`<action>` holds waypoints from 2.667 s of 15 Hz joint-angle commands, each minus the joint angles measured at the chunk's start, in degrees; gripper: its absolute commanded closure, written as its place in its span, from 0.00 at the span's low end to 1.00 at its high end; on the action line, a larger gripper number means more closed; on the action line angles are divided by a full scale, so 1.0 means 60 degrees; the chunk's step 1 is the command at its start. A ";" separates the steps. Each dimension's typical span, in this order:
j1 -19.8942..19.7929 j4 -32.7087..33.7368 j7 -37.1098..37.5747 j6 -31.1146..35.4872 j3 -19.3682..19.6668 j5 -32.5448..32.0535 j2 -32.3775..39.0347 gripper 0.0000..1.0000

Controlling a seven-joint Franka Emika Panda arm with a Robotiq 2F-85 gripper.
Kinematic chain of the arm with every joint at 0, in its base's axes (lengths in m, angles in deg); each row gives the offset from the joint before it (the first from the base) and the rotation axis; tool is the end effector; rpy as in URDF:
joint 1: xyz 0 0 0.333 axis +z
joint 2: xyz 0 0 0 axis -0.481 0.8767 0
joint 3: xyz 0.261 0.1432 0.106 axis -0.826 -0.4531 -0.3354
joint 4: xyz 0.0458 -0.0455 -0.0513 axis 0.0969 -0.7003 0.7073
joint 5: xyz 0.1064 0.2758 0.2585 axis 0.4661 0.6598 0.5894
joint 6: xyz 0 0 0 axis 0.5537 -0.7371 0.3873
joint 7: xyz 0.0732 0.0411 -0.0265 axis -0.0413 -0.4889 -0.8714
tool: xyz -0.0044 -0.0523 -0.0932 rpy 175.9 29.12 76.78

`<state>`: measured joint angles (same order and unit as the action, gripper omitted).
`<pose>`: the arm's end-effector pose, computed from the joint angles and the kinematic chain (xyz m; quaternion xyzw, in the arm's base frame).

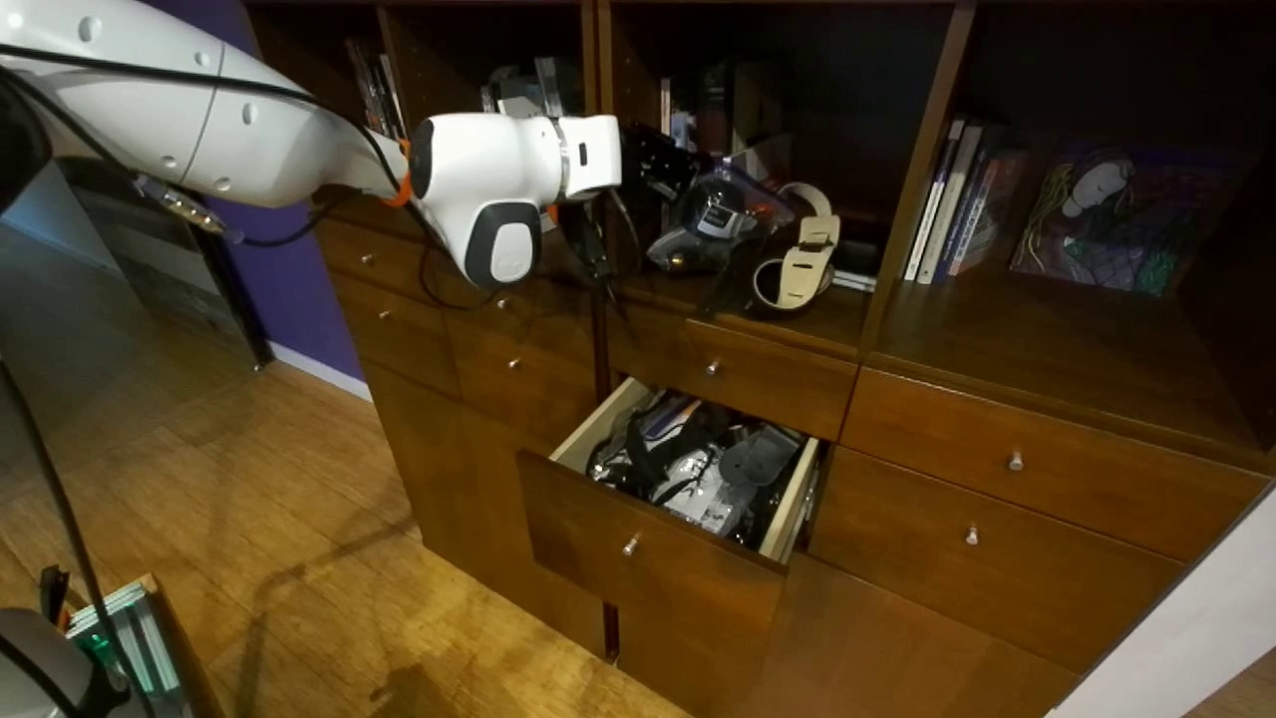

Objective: Remove the plastic from the open drawer and put it on the shelf above the open drawer.

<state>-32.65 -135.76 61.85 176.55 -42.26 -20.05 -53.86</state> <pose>0.6336 -0.1333 0.5402 -0.6982 0.2651 -0.6627 0.0553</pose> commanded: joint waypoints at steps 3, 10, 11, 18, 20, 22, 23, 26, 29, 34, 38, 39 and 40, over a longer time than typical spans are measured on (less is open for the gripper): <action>-0.0592 -0.0005 0.0061 -0.1035 -0.0124 -0.1039 -0.0088 1.00; -0.2597 -0.0325 0.0841 -0.1885 -0.1822 -0.3963 -0.0190 1.00; -0.2846 -0.0336 0.0838 -0.2066 -0.2050 -0.4224 -0.0181 1.00; -0.3125 -0.0037 0.0033 -0.2314 -0.1877 -0.4395 0.0023 1.00; -0.3137 -0.0008 -0.0175 -0.2248 -0.1830 -0.4409 0.0073 1.00; -0.3195 -0.0016 -0.0284 -0.2176 -0.1910 -0.4429 0.0101 0.76; -0.3266 -0.0032 -0.0281 -0.2185 -0.2031 -0.4456 0.0105 0.73; -0.3463 -0.0140 -0.0201 -0.2373 -0.2392 -0.4533 -0.0019 0.54; -0.3710 -0.0302 -0.0098 -0.3233 -0.2833 -0.4485 -0.0409 0.32; -0.3433 -0.0293 -0.0130 -0.4785 -0.2259 -0.4254 -0.1224 0.01; -0.3200 -0.0233 -0.0054 -0.7250 -0.1777 -0.4117 -0.1858 0.00; -0.3295 -0.0226 -0.0348 -0.8117 -0.1954 -0.3755 -0.2035 0.00; -0.3331 -0.0219 -0.0546 -0.8740 -0.2039 -0.3476 -0.2172 0.00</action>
<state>-52.48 -135.96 59.76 134.48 -53.53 -43.79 -63.09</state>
